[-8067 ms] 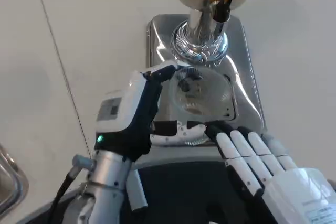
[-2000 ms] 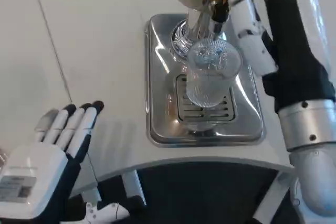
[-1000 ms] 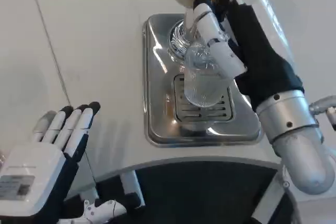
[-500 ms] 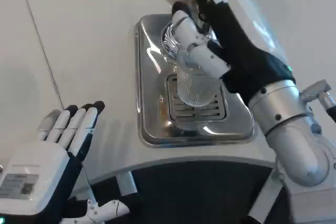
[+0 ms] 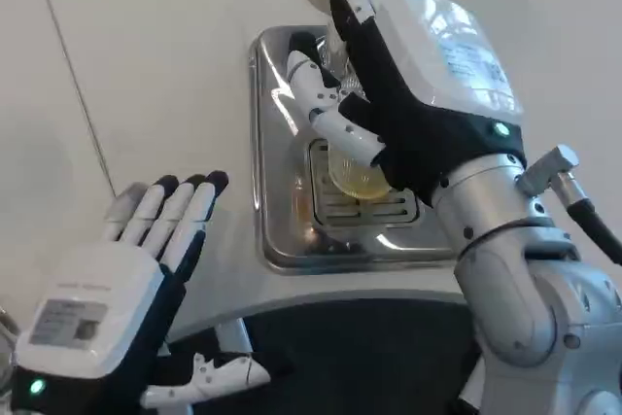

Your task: Grasp the cup under the faucet to collect the drink, then remove the cup.

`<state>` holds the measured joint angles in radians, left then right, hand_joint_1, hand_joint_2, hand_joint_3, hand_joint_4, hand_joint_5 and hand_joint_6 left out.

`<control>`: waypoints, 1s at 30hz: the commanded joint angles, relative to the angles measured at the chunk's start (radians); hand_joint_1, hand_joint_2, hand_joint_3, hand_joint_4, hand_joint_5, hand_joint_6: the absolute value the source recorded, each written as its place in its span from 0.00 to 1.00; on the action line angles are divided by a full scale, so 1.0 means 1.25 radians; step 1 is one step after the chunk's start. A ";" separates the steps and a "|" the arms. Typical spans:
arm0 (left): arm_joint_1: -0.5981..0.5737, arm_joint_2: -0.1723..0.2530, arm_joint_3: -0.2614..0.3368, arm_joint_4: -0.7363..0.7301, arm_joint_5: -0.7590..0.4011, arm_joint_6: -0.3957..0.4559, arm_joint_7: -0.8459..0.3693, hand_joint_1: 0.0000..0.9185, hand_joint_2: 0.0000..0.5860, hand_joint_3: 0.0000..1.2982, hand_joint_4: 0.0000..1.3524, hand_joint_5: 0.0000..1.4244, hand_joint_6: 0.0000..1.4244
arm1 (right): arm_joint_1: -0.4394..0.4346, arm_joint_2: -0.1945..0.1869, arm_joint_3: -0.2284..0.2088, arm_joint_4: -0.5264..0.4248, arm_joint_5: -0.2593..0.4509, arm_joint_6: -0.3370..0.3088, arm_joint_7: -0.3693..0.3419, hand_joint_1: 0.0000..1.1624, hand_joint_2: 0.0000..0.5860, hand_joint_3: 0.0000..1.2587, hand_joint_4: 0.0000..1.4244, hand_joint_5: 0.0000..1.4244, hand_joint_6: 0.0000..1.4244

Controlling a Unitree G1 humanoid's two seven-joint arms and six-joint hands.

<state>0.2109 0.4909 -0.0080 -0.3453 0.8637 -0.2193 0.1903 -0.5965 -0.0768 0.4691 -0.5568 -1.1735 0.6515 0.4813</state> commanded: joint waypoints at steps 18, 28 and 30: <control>-0.219 -0.044 -0.085 0.166 0.060 0.077 0.035 0.05 0.08 0.00 0.00 0.00 0.01 | 0.006 0.068 -0.042 -0.034 -0.081 -0.054 0.136 0.00 1.00 0.00 0.00 0.00 0.00; -0.257 -0.069 -0.117 0.192 0.065 0.104 0.041 0.08 0.08 0.00 0.00 0.00 0.01 | 0.014 0.073 -0.057 -0.036 -0.089 -0.068 0.157 0.00 1.00 0.00 0.00 0.00 0.00; -0.268 -0.076 -0.124 0.201 0.066 0.109 0.040 0.08 0.08 0.00 0.00 0.00 0.01 | 0.020 0.073 -0.060 -0.040 -0.091 -0.072 0.162 0.00 1.00 0.00 0.00 0.00 0.00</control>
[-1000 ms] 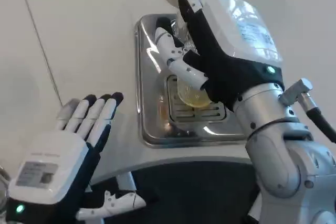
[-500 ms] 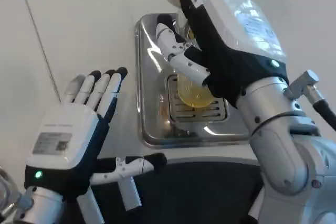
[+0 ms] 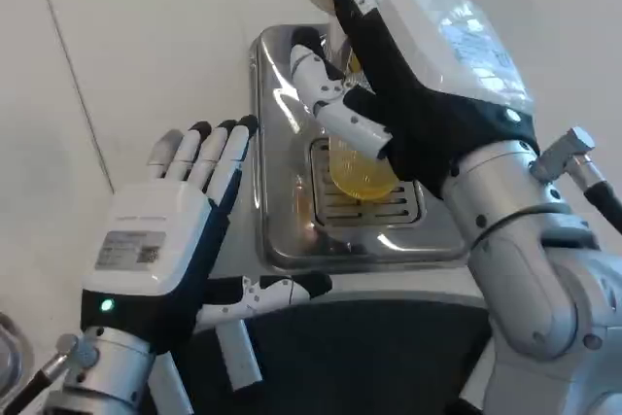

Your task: Grasp the cup under the faucet to collect the drink, then remove the cup.

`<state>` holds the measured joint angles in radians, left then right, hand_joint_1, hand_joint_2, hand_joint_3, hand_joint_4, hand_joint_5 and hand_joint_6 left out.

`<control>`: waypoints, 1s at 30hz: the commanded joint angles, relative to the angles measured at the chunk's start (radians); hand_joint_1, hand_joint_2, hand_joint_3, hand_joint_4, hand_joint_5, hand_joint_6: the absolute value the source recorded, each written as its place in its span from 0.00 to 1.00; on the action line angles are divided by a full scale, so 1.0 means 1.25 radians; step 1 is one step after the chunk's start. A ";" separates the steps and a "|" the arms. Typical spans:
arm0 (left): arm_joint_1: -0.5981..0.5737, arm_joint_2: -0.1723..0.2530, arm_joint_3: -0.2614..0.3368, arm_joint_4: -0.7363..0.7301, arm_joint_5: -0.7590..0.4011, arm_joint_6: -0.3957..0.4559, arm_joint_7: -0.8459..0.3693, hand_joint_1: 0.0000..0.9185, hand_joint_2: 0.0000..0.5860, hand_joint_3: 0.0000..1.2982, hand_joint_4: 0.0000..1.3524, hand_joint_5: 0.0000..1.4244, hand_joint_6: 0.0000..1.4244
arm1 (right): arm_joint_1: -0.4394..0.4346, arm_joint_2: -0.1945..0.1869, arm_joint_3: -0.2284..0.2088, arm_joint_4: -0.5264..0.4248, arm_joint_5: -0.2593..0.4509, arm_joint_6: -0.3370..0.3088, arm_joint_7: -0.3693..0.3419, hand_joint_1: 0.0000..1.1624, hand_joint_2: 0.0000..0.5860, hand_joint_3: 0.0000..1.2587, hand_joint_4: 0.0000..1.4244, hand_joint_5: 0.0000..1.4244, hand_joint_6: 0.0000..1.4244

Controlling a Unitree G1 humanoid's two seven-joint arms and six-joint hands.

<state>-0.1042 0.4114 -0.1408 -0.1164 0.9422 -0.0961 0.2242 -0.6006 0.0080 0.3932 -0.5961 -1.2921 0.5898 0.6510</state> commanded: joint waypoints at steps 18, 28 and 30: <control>-0.021 -0.017 -0.051 0.012 0.011 0.021 0.009 0.11 0.09 0.00 0.00 0.00 0.02 | 0.193 0.055 -0.078 -0.120 0.028 -0.053 -0.060 0.00 1.00 0.00 0.00 0.00 0.00; -0.012 -0.012 -0.053 0.011 0.005 0.017 0.013 0.09 0.09 0.00 0.00 0.00 0.02 | 0.326 0.129 -0.113 -0.156 0.212 -0.076 -0.335 0.00 1.00 0.00 0.00 0.00 0.00; -0.012 -0.011 -0.052 0.013 0.004 0.016 0.014 0.09 0.09 0.00 0.00 0.00 0.02 | 0.349 0.127 -0.113 -0.166 0.264 -0.084 -0.383 0.00 1.00 0.00 0.00 0.00 0.00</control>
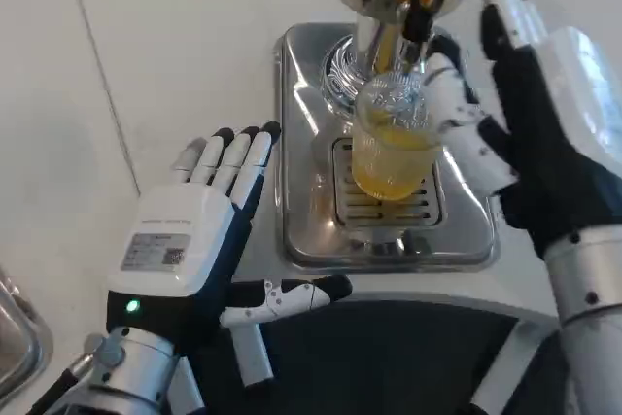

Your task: Grasp the cup under the faucet to collect the drink, then remove the cup.

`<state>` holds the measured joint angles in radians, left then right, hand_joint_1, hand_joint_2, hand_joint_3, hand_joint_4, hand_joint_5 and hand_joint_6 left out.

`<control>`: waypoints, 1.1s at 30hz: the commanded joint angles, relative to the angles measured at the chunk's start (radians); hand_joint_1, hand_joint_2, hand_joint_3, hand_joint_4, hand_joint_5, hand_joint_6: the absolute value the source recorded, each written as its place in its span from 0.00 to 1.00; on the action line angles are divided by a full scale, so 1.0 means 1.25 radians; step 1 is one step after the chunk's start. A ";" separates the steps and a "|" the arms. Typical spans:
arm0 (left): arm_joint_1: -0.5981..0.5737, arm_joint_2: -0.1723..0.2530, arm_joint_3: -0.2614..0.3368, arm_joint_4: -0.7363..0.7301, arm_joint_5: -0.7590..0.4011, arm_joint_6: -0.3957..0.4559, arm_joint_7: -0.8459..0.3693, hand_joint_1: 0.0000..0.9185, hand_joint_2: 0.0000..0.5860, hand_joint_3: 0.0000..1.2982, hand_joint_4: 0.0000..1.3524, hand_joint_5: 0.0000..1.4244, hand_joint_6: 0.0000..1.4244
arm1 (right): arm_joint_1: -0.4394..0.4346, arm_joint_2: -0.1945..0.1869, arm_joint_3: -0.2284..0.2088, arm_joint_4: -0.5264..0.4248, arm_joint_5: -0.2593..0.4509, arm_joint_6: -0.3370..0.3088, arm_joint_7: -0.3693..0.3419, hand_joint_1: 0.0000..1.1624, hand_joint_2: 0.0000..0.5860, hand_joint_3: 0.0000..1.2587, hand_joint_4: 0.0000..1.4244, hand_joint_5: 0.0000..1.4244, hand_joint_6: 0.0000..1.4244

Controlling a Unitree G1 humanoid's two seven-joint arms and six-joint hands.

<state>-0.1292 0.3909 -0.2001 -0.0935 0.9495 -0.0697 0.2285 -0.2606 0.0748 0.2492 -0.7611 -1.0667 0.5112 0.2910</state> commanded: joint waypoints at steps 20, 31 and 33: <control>-0.077 -0.016 -0.007 0.093 -0.073 -0.039 0.043 0.03 0.09 0.00 0.00 0.00 0.03 | 0.395 -0.173 -0.002 -0.136 0.271 -0.254 -0.154 0.21 0.95 0.00 0.00 0.00 0.00; -0.130 -0.041 -0.031 0.153 -0.093 -0.049 0.079 0.03 0.07 0.00 0.00 0.02 0.04 | 0.548 -0.300 -0.136 -0.101 0.271 -0.468 -0.182 0.29 0.76 0.00 0.00 0.00 0.00; -0.138 -0.047 -0.033 0.166 -0.100 -0.049 0.080 0.03 0.05 0.00 0.00 0.02 0.04 | 0.576 -0.301 -0.149 -0.091 0.273 -0.499 -0.190 0.31 0.73 0.00 0.00 0.00 0.00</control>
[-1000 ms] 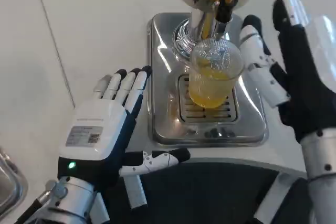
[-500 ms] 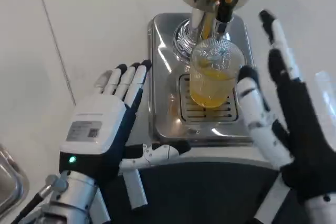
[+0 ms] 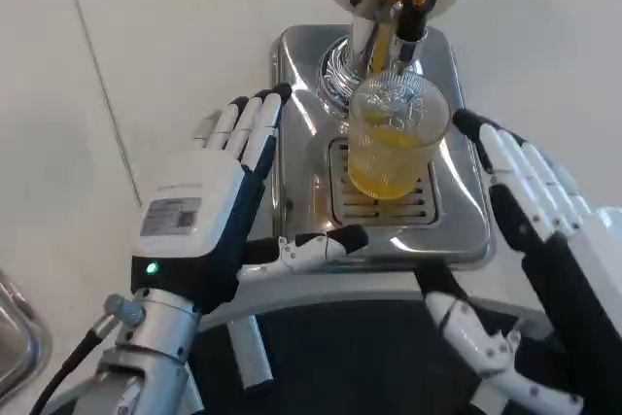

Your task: Grasp the cup under the faucet to collect the drink, then remove the cup.

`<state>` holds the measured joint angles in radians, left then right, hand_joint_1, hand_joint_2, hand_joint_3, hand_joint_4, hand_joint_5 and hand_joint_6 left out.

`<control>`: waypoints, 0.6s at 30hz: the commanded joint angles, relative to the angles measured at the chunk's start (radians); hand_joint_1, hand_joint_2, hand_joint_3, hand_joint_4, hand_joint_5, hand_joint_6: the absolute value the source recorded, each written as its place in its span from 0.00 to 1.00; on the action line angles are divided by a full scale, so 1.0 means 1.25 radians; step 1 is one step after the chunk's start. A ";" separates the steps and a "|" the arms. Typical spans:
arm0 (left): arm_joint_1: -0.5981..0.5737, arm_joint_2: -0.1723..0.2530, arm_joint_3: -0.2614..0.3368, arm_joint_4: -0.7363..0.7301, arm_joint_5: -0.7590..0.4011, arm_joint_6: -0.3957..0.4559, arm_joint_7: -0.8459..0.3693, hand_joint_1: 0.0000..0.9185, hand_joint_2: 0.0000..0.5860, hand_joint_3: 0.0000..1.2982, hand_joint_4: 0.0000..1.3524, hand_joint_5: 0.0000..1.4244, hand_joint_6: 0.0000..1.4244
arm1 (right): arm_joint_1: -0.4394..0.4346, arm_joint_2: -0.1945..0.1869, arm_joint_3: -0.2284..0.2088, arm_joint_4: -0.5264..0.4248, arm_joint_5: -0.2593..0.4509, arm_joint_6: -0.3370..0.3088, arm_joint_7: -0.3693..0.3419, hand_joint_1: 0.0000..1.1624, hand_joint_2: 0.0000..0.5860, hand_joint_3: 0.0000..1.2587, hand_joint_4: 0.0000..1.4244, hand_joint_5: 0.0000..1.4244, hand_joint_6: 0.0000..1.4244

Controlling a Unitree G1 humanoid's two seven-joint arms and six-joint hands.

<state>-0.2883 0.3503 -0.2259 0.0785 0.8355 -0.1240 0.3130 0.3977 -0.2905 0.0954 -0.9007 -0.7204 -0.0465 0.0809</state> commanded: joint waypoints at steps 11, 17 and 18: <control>-0.073 -0.051 -0.035 0.124 -0.053 -0.038 0.026 0.06 0.04 0.00 0.00 0.05 0.06 | 0.118 0.018 -0.036 0.010 0.006 -0.098 -0.004 0.33 0.71 0.00 0.00 0.00 0.00; -0.105 -0.062 -0.039 0.168 -0.075 -0.078 0.053 0.08 0.04 0.00 0.00 0.09 0.10 | 0.139 0.027 -0.035 -0.002 0.006 -0.098 0.012 0.34 0.67 0.00 0.00 0.00 0.00; -0.107 -0.062 -0.040 0.172 -0.076 -0.083 0.058 0.08 0.04 0.00 0.00 0.10 0.11 | 0.142 0.029 -0.036 -0.005 0.006 -0.097 0.015 0.34 0.67 0.00 0.00 0.00 0.00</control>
<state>-0.4101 0.2848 -0.2627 0.2696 0.7501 -0.1980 0.3588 0.5561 -0.2609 0.0537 -0.8822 -0.7173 -0.1604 0.0854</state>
